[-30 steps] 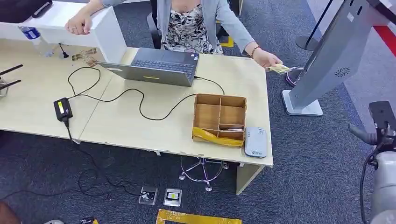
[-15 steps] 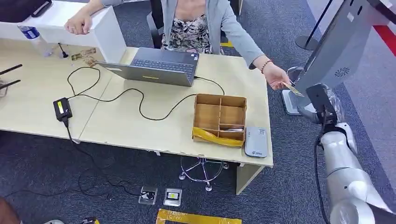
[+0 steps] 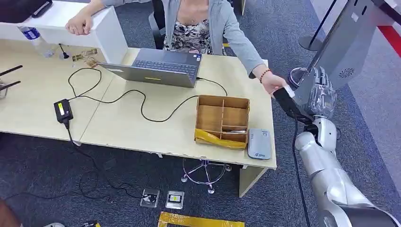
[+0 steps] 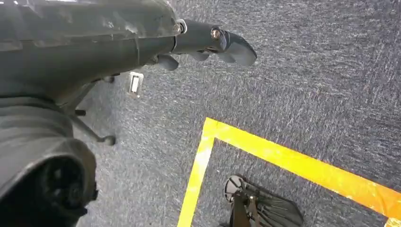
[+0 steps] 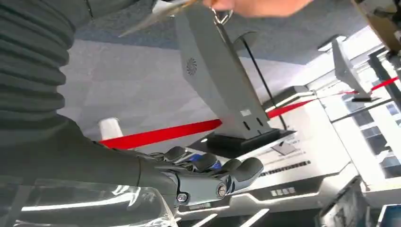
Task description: Pass the card to the sensor for recognition and then transmit it.
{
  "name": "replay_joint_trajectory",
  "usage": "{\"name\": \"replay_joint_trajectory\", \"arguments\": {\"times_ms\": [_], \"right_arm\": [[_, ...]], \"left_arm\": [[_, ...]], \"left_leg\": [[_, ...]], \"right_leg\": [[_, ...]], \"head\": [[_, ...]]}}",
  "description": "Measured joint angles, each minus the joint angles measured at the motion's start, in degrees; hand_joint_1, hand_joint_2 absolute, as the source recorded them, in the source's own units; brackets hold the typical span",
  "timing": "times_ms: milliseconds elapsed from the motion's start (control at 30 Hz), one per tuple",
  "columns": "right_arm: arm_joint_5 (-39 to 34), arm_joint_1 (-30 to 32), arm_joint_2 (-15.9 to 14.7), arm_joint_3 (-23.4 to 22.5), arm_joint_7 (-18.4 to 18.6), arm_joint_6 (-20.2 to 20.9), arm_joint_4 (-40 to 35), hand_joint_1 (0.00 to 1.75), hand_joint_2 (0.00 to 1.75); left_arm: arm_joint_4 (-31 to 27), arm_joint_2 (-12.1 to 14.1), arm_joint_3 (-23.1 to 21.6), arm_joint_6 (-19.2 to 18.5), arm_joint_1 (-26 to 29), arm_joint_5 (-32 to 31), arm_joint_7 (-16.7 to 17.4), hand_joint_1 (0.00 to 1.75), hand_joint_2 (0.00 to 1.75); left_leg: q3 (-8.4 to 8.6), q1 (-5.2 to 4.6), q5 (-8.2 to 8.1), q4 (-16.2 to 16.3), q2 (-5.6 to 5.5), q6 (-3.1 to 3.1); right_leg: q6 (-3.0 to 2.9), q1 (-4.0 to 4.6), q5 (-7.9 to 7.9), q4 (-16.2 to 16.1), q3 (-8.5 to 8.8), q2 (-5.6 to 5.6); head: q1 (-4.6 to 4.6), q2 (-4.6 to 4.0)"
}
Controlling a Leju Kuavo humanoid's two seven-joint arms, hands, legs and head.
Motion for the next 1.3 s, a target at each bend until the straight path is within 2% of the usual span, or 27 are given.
{"name": "replay_joint_trajectory", "arguments": {"times_ms": [400, 433, 767, 1067, 1300], "right_arm": [[-3.8, 1.1, -0.2, 3.8, 1.8, 3.2, -0.8, 0.00, 1.75], [-4.0, 1.1, -0.4, 4.4, 1.8, 3.3, -0.9, 1.75, 1.75], [-7.7, 1.8, -1.8, 5.9, 3.1, 4.0, -2.5, 1.75, 1.75], [-12.1, 2.2, -2.3, 6.0, 2.8, 5.3, -4.6, 1.75, 1.75], [-15.8, 2.3, -3.2, 6.0, 2.8, 6.0, -5.9, 1.75, 1.75]], "left_arm": [[0.0, 0.5, -1.0, -1.6, -0.1, -1.4, -0.6, 0.00, 0.00], [0.0, 0.5, -1.2, -1.7, -0.1, -1.5, -0.6, 0.00, 0.00], [0.0, 0.5, -2.0, -2.4, -0.2, -1.9, -1.6, 0.00, 0.00], [0.0, 1.6, -2.4, -2.0, -0.2, -2.0, 0.4, 0.00, 0.00], [0.0, 1.7, -3.0, -2.4, -0.3, -2.7, 0.3, 0.00, 0.00]], "left_leg": [[-0.03, 0.00, -0.03, 0.0, 0.06, -0.03], [-0.02, 0.00, -0.03, 0.0, 0.06, -0.03], [-0.01, 0.00, -0.04, 0.0, 0.12, -0.04], [0.00, 0.00, -0.05, 0.0, 0.13, -0.05], [0.00, 0.00, -0.05, 0.0, 0.13, -0.05]], "right_leg": [[0.00, -0.01, 0.00, 0.0, -0.07, 0.08], [0.00, 0.00, 0.00, 0.0, -0.08, 0.08], [0.00, 0.00, 0.00, 0.0, -0.08, 0.19], [0.00, 0.00, 0.00, 0.0, -0.10, 0.20], [0.00, -0.01, 0.00, 0.0, -0.10, 0.20]], "head": [[0.00, 0.00], [0.00, 0.00], [0.00, 0.00], [0.00, 0.00], [-0.02, 0.00]]}}
